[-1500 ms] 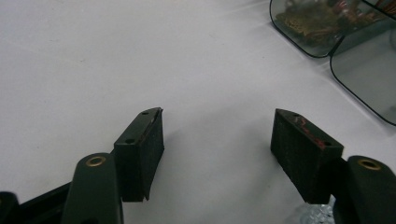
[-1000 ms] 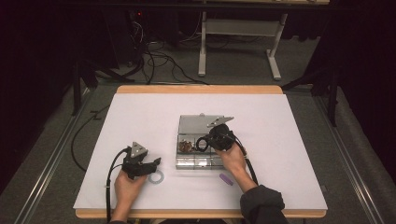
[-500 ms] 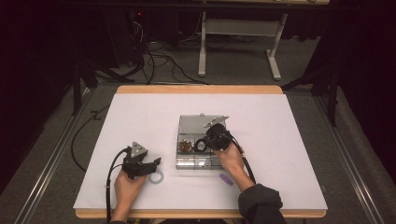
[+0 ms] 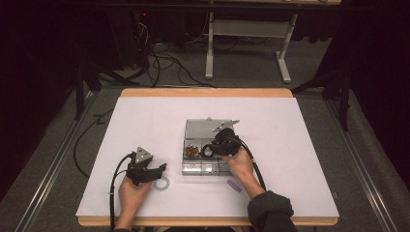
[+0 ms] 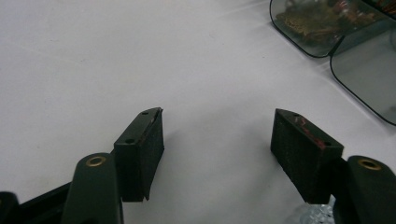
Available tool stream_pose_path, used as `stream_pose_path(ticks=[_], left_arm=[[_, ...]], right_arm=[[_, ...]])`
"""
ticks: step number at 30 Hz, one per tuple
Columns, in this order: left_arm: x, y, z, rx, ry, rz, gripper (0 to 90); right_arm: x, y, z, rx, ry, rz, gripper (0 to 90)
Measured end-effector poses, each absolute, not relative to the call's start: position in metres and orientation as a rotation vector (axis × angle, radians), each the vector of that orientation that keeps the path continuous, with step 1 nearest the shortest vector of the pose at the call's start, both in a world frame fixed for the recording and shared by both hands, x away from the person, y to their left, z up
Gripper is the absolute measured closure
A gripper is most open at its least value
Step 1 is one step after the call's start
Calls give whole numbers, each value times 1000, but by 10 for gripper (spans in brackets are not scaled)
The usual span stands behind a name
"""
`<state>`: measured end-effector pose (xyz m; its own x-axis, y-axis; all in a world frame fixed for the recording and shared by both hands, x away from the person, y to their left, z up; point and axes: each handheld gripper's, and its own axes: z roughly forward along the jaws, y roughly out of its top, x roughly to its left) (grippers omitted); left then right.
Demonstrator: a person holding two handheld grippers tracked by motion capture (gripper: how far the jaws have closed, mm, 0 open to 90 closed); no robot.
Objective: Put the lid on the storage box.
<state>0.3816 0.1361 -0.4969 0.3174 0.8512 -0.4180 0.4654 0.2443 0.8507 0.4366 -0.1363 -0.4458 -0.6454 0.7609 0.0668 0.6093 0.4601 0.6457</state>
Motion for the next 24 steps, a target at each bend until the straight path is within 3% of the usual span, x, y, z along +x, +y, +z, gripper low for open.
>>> stream_pose_path(ticks=[24], left_arm=[[382,136,-497,1392,1316,409,347]], right_arm=[[413,-161,-419,1147,2375,1102,676]])
